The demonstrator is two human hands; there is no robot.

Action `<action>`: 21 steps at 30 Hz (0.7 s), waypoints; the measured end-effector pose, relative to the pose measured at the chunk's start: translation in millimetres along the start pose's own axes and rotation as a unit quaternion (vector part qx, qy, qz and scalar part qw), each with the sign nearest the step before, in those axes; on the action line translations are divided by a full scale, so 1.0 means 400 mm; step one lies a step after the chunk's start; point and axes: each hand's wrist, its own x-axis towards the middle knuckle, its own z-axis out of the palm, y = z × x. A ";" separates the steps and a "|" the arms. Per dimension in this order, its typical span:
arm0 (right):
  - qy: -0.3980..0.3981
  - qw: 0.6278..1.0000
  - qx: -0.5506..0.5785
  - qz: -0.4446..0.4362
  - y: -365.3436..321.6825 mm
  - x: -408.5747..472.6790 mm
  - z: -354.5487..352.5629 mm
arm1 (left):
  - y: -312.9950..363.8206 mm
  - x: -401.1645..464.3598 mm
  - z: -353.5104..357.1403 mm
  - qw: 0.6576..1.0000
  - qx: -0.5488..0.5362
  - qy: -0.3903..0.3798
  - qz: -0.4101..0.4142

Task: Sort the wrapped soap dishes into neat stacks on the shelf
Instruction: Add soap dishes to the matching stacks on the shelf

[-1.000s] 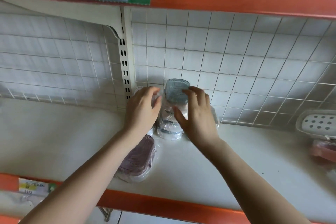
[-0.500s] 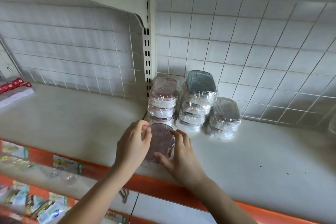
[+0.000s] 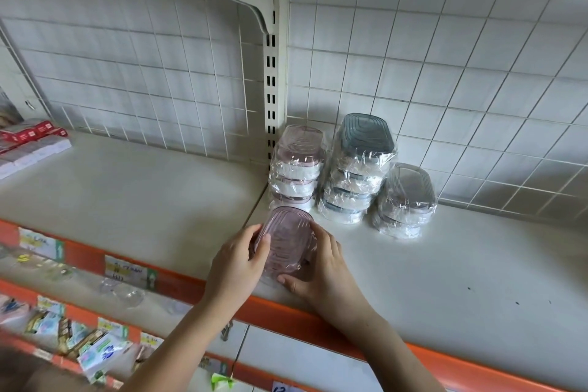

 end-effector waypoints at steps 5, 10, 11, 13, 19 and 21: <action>0.000 1.000 -0.019 -0.011 -0.008 -0.005 -0.002 | 0.004 -0.006 -0.006 1.000 -0.024 0.011 0.008; 0.020 0.998 -0.031 -0.059 -0.029 -0.014 -0.015 | 0.005 -0.009 -0.016 0.995 -0.085 0.052 0.031; 0.025 0.997 -0.028 -0.067 -0.033 -0.016 -0.018 | 0.006 -0.009 -0.021 0.993 -0.093 0.056 0.039; 0.034 0.996 -0.023 -0.079 -0.044 -0.019 -0.023 | 0.013 -0.010 -0.037 0.990 -0.114 0.059 0.057; 0.052 0.990 -0.024 -0.125 -0.107 0.000 -0.060 | 0.062 0.020 -0.102 0.979 -0.138 0.087 0.119; 0.040 0.990 -0.034 -0.133 -0.134 0.026 -0.083 | 0.089 0.038 -0.119 0.977 -0.139 0.103 0.126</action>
